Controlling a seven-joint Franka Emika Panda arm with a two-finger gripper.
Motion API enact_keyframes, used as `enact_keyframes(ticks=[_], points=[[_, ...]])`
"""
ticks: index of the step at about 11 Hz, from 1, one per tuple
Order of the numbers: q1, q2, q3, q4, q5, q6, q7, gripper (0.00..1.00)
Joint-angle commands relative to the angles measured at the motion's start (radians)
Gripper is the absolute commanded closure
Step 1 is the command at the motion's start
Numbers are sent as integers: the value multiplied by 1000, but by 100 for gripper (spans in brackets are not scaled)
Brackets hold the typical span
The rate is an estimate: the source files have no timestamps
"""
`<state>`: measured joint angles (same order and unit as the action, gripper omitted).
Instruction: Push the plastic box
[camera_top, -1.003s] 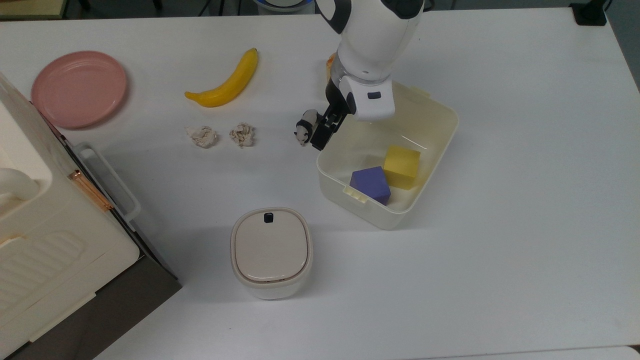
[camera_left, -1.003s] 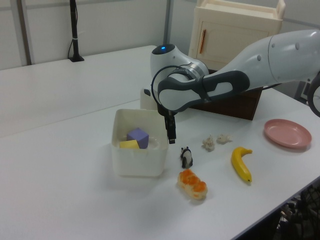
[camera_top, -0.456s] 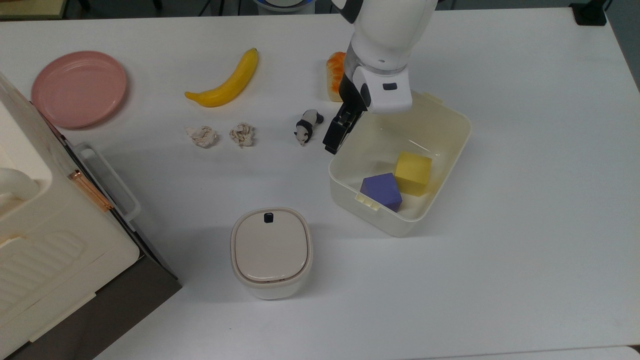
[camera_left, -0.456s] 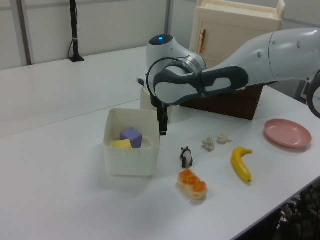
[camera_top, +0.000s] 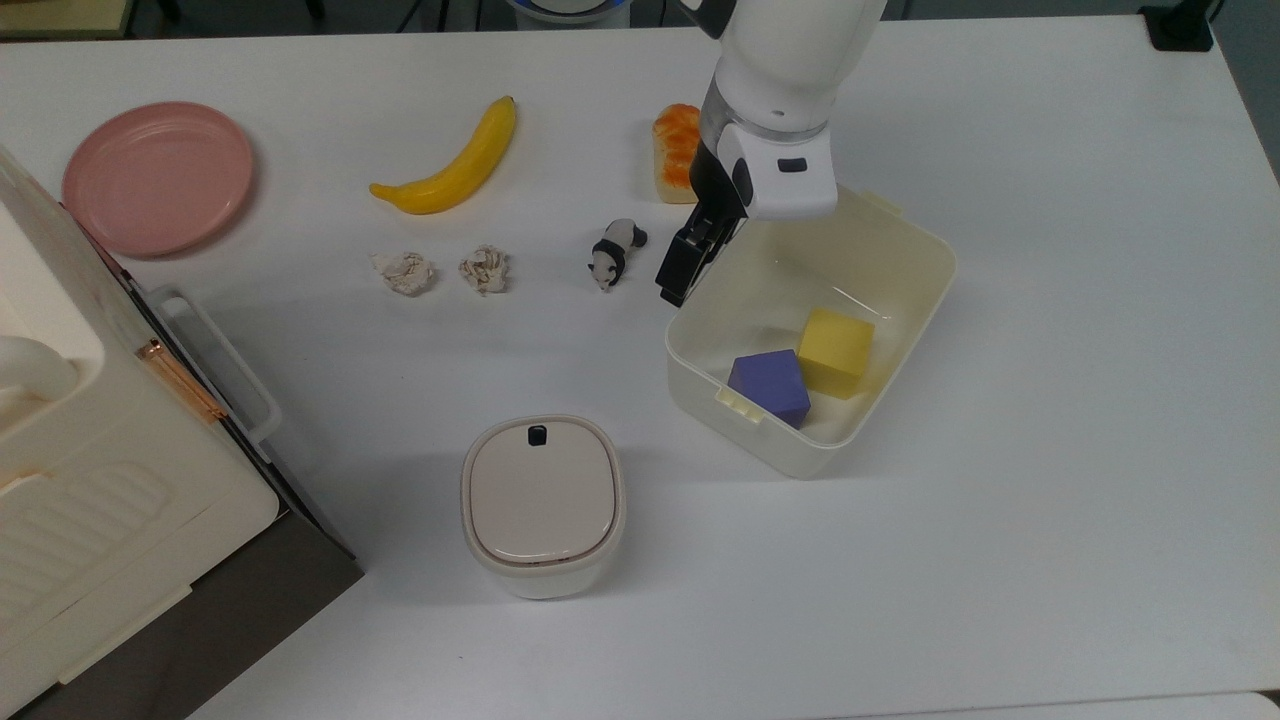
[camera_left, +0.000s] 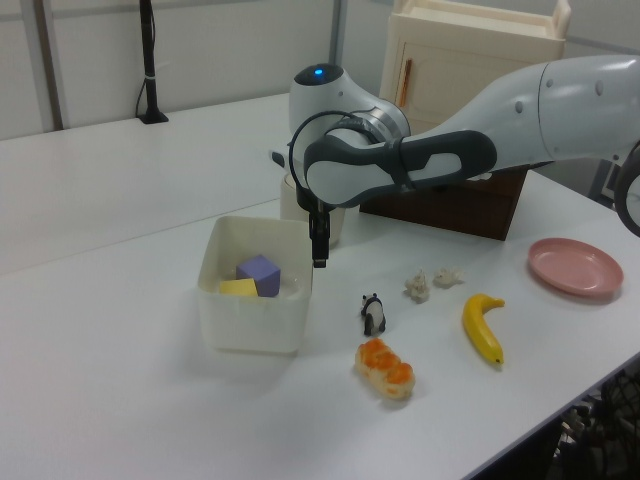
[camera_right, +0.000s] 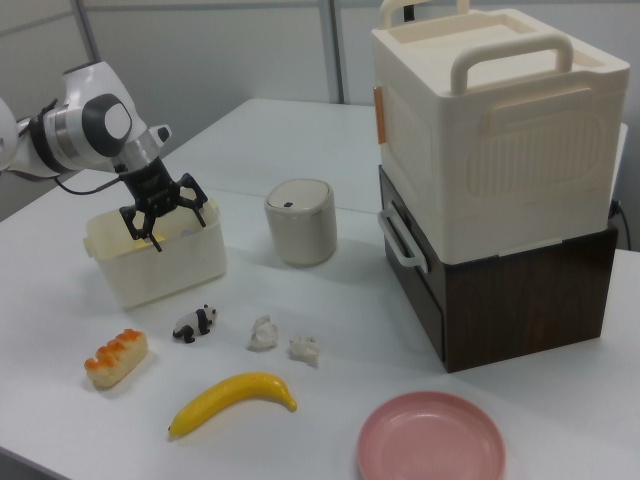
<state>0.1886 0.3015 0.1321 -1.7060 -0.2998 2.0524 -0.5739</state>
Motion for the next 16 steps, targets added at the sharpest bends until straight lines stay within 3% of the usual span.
enact_keyframes(ticks=[1,3,6,8,12,13,16], points=[[-12,-54,0,14,-5,-8,29,0],[-78,-167,1,-3,-1,-123,31,0],[-211,-320,1,3,154,-257,31,0],[-222,-354,-6,15,180,-346,58,0],[-225,-351,-14,48,188,-419,562,0],[-245,-351,-14,45,192,-420,621,0],[-323,-371,-17,31,316,-422,666,0]])
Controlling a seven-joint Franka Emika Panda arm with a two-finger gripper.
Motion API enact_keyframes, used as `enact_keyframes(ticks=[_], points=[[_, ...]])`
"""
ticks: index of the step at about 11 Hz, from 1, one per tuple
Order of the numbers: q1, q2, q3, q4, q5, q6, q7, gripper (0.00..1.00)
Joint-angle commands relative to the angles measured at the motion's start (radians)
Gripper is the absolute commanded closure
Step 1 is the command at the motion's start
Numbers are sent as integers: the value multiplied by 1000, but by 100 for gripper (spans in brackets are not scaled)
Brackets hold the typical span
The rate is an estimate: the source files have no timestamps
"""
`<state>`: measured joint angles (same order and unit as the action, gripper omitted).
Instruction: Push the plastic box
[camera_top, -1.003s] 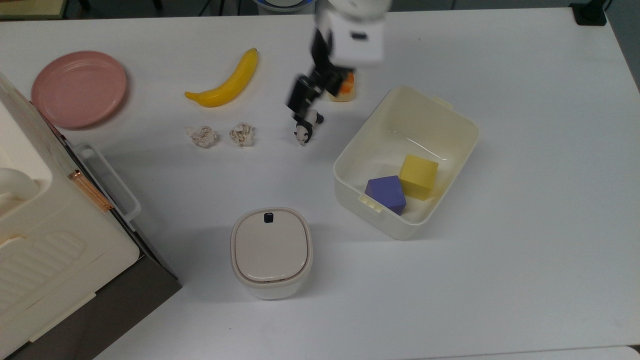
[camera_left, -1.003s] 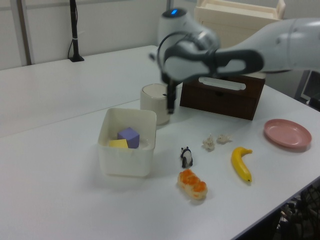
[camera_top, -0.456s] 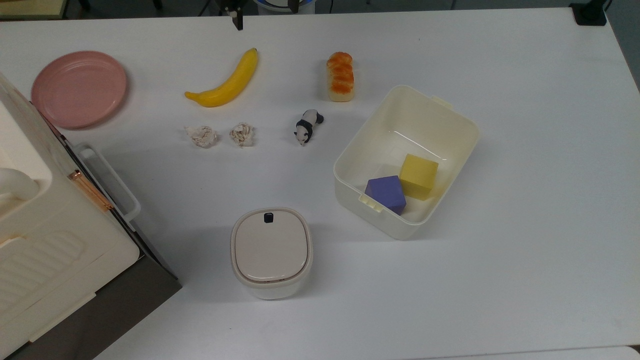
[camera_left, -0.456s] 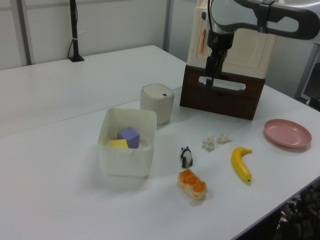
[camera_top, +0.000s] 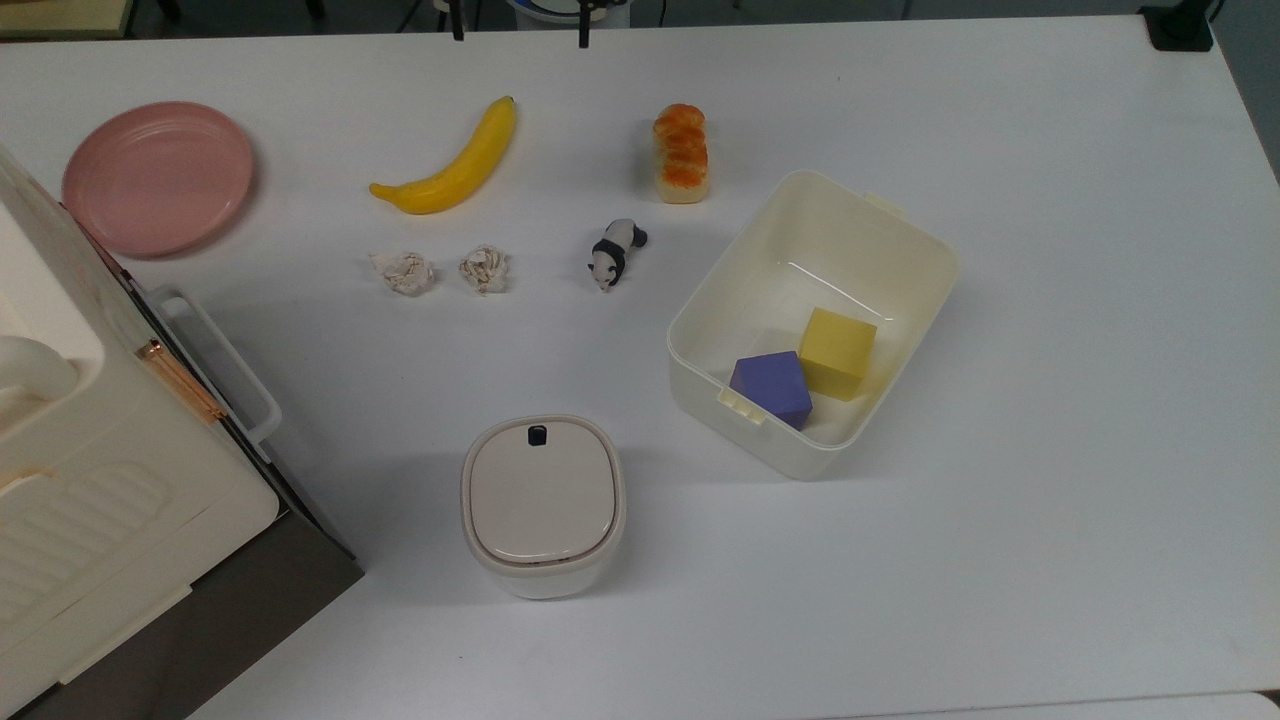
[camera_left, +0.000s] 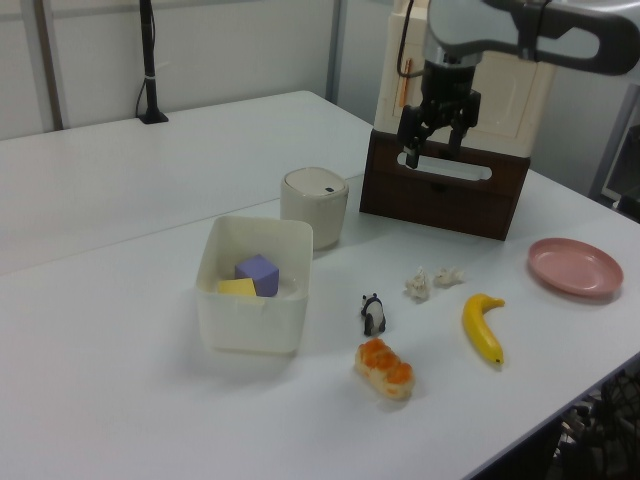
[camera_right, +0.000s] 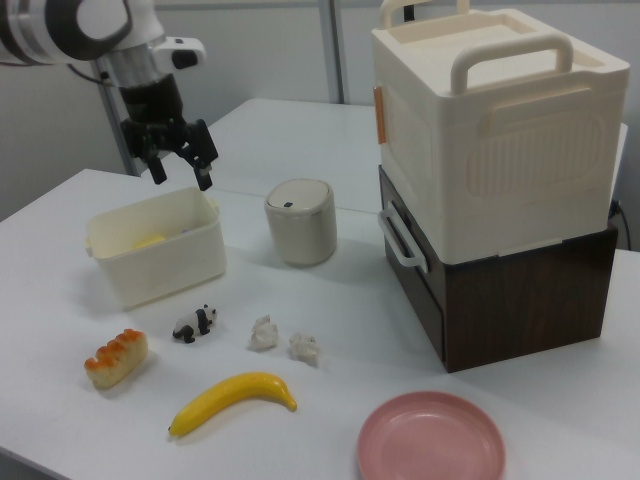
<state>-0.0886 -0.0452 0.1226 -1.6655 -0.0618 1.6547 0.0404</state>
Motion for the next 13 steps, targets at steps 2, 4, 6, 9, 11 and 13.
enact_keyframes(ticks=[2,4,6,9,11,13], points=[[-46,-21,-14,-8,77,-12,116,0],[-45,-19,-21,-10,80,-15,118,0],[-42,-15,-53,-7,138,-12,119,0],[-1,30,-73,18,139,-15,119,0],[99,44,-174,23,140,-12,116,0],[102,57,-176,23,145,-10,115,0]])
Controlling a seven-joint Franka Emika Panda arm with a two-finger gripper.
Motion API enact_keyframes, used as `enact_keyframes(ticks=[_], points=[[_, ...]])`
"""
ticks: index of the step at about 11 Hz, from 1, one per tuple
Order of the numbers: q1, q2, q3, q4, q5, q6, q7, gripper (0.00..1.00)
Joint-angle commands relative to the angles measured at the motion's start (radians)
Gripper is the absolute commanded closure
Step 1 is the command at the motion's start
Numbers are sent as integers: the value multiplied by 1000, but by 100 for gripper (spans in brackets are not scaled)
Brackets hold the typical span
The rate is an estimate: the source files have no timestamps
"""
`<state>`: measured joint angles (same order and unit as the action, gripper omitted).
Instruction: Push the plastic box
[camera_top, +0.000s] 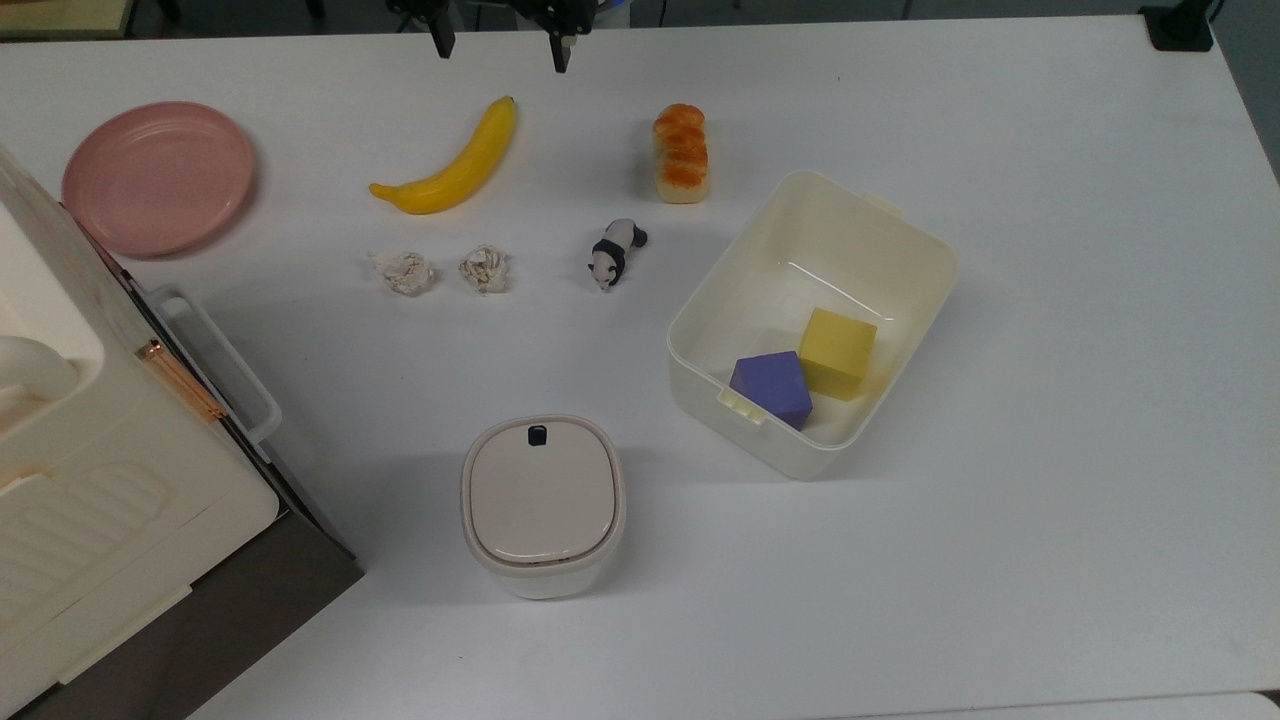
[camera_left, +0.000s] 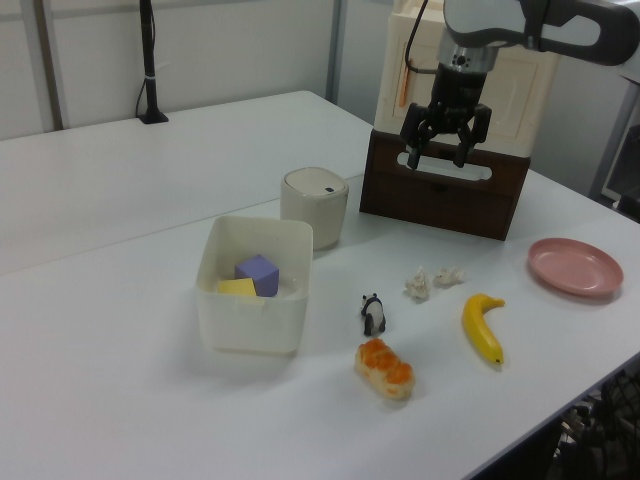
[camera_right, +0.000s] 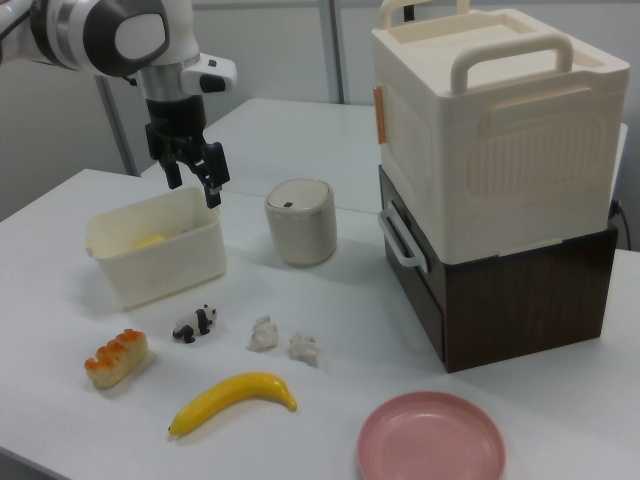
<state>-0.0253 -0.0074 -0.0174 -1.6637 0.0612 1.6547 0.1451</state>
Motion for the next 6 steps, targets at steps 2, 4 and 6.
enact_keyframes(ticks=[2,4,6], points=[[41,32,-36,44,22,-12,5,0],[38,30,-35,42,23,-12,2,0],[38,30,-35,42,23,-10,-1,0]])
